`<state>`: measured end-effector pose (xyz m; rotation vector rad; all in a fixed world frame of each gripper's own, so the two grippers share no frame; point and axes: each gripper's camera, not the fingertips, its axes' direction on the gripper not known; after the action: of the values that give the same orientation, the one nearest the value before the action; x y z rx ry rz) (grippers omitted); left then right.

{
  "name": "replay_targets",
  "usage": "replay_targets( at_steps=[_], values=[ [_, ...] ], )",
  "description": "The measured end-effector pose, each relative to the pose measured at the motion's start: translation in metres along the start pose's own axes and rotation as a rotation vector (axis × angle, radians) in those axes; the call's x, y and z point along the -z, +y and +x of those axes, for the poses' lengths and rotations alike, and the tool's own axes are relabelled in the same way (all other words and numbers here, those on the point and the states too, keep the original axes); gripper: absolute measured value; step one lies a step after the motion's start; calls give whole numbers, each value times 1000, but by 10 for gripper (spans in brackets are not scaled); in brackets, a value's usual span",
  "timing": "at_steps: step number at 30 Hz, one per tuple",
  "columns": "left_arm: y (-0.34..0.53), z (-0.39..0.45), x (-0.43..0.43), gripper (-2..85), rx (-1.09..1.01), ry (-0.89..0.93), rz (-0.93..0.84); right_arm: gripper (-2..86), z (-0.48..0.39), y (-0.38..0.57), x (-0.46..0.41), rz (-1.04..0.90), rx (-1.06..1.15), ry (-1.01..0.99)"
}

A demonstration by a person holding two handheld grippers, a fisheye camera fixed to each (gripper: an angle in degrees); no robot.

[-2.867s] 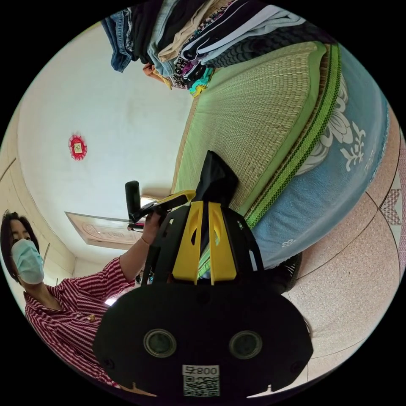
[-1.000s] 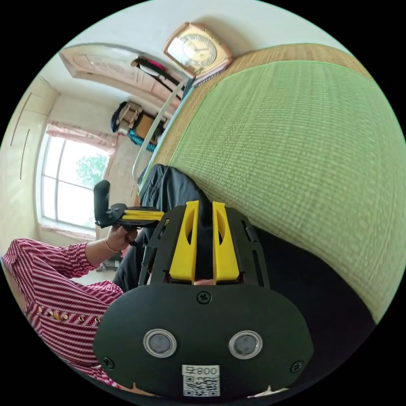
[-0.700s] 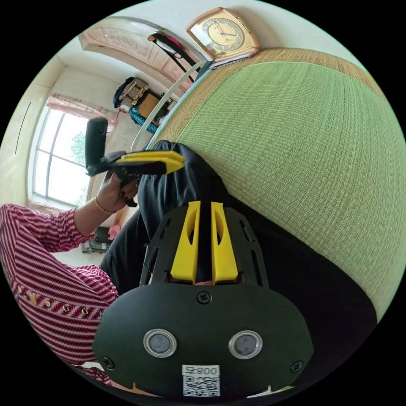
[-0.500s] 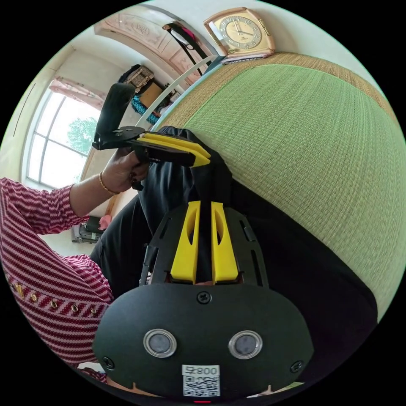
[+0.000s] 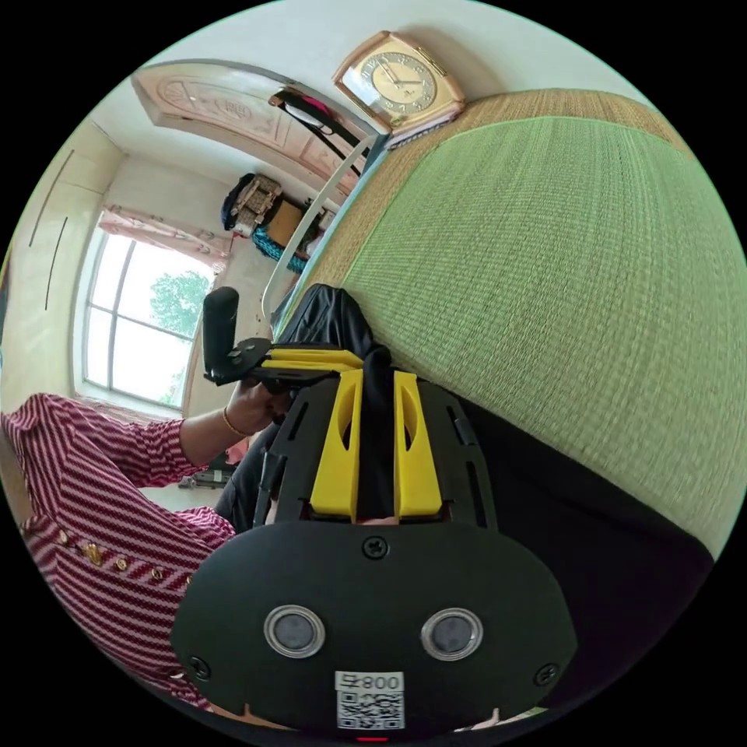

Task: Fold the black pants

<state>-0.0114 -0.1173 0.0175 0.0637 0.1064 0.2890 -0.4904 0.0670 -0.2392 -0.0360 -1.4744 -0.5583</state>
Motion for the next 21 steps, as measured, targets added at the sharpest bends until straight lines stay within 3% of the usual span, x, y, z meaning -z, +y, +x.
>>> replay_targets(
  at_steps=[6, 13, 18, 21],
  values=[
    [21, -31, 33, 42, 33, -60, 62, 27, 5, -42, -27, -86, -18, -63],
    [76, -97, 64, 29, 207, -193, 45, 8, -35, -80, 45, 105, 126, 53],
    [104, -124, 76, 29, 286, -102, 119, 5, -55, -55, 19, 66, 195, 128],
    [107, -127, 84, 48, 226, -57, 141, 5, -61, -28, -7, 25, 202, 141]
  ],
)
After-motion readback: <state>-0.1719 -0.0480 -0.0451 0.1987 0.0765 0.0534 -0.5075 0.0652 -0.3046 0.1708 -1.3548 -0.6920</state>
